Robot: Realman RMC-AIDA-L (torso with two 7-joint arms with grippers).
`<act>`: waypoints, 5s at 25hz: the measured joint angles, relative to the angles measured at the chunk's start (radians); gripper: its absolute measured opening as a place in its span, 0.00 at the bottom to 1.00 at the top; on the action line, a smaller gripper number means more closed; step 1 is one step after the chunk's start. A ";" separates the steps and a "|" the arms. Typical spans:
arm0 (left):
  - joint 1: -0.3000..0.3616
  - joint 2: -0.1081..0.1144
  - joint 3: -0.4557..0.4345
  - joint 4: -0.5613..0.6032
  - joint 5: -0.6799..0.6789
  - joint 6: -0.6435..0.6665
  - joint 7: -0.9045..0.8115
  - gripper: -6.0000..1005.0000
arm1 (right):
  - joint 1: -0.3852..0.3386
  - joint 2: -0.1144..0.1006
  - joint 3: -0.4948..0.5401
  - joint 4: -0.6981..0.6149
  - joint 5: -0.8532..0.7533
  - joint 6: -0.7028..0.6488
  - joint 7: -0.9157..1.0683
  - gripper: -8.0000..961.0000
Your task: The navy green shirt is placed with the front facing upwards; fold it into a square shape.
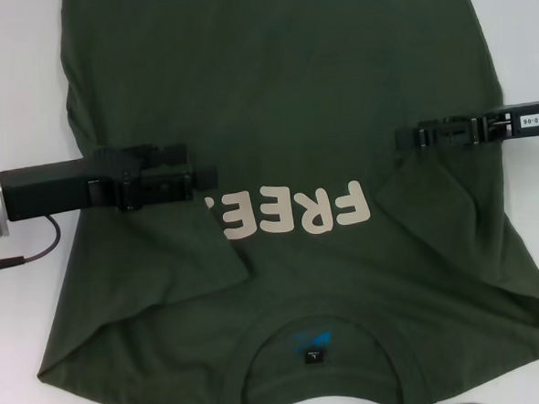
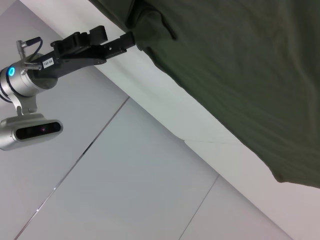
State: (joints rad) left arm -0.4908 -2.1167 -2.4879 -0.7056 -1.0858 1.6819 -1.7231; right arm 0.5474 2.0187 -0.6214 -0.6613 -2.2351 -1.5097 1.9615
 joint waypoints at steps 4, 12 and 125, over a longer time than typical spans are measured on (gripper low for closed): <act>0.001 -0.001 0.000 0.000 0.000 0.000 0.000 0.90 | -0.003 0.004 0.003 0.000 0.001 -0.001 0.000 0.80; 0.002 -0.002 -0.002 0.000 0.001 -0.001 -0.002 0.90 | -0.050 0.002 0.036 -0.001 0.011 -0.044 -0.005 0.80; 0.208 0.184 -0.032 0.000 0.213 0.195 -0.289 0.90 | -0.118 -0.060 0.492 0.041 -0.104 -0.331 -0.154 0.77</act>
State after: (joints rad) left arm -0.2828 -1.9330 -2.5197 -0.7056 -0.8725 1.8774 -2.0125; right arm 0.4291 1.9584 -0.1293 -0.6208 -2.3393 -1.8404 1.8076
